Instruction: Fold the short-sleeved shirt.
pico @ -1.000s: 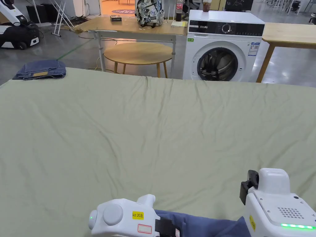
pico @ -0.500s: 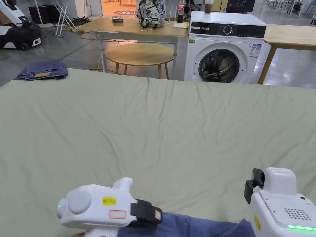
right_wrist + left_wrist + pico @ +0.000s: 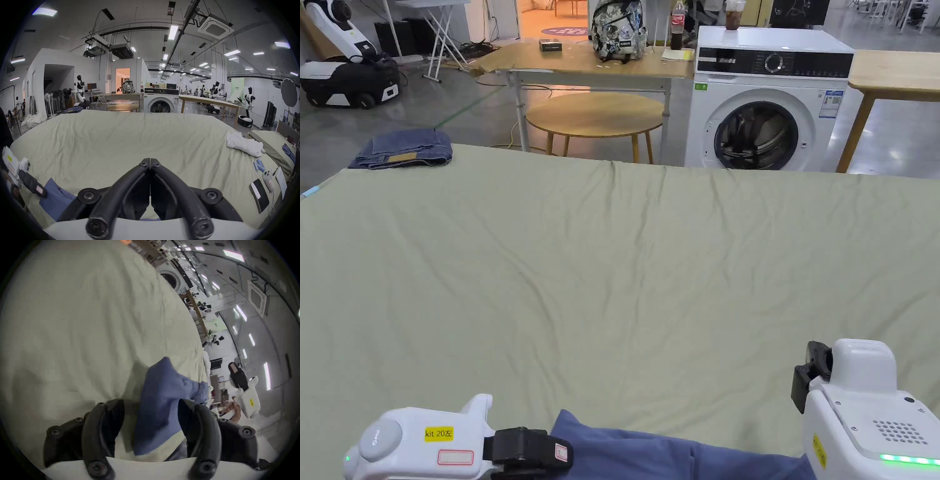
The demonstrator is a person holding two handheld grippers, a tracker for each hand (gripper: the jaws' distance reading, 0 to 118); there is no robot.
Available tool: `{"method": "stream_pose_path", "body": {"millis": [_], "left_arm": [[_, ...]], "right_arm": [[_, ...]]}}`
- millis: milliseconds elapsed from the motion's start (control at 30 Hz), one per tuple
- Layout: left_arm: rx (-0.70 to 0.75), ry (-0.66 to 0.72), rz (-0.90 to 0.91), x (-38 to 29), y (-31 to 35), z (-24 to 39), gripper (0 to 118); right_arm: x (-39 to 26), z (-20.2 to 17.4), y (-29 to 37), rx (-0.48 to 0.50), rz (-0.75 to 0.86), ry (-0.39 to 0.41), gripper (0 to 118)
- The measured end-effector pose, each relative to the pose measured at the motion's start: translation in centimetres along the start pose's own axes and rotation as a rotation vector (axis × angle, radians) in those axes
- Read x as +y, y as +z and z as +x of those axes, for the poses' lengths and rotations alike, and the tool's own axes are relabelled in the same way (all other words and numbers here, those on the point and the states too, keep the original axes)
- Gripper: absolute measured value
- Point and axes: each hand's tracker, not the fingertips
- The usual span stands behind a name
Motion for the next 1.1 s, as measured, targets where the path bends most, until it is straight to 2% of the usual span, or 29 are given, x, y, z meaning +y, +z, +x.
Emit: {"method": "stream_pose_path", "body": {"millis": [67,100,133,167,200,233,300,367,500,600,800,933,1100], "left_arm": [[-0.162,0.019,0.063,0.1,-0.7,-0.8,69],[-0.185,0.054,0.057,-0.1,-1.1,-0.9,66],[-0.175,0.062,0.042,-0.1,-1.7,-1.0,56],[-0.153,0.054,0.032,-0.3,-2.3,-0.9,39],[-0.115,0.047,0.024,-0.7,-2.3,-0.1,17],[-0.086,-0.009,0.050,-0.7,-2.2,-0.2,11],[-0.116,-0.006,0.077,-0.9,-1.4,-0.4,7],[-0.116,0.008,0.105,-0.9,-0.6,-0.6,5],[-0.079,-0.114,0.157,-1.1,2.5,2.8,3],[-0.024,-0.122,0.215,0.1,6.7,3.1,3],[0.169,-0.162,0.293,0.3,13.4,7.3,3],[0.242,-0.221,0.298,0.2,13.2,10.0,3],[0.243,-0.261,0.232,-0.2,9.0,13.8,3]], "right_arm": [[-0.1,0.0,0.0,-0.002,0.001,0.001,0],[-0.1,0.0,0.0,-0.003,0.000,0.001,0],[-0.1,0.1,0.0,-0.005,-0.002,0.000,0],[-0.1,0.1,0.0,-0.006,-0.003,-0.001,0],[-0.1,0.1,0.0,-0.008,-0.004,-0.002,0],[-0.2,0.2,0.0,-0.010,-0.005,-0.002,0],[-0.2,0.3,0.0,-0.012,-0.008,-0.003,0],[-0.2,0.4,-0.1,-0.014,-0.010,-0.002,0],[-0.1,0.4,-0.3,-0.013,-0.012,0.003,0],[0.1,0.3,-0.4,-0.009,-0.008,0.006,0],[0.3,-0.3,-0.5,0.009,-0.003,0.011,0],[0.3,-0.5,-0.5,0.020,-0.001,0.007,0],[0.0,-0.4,-0.3,0.022,-0.005,-0.001,0]]}}
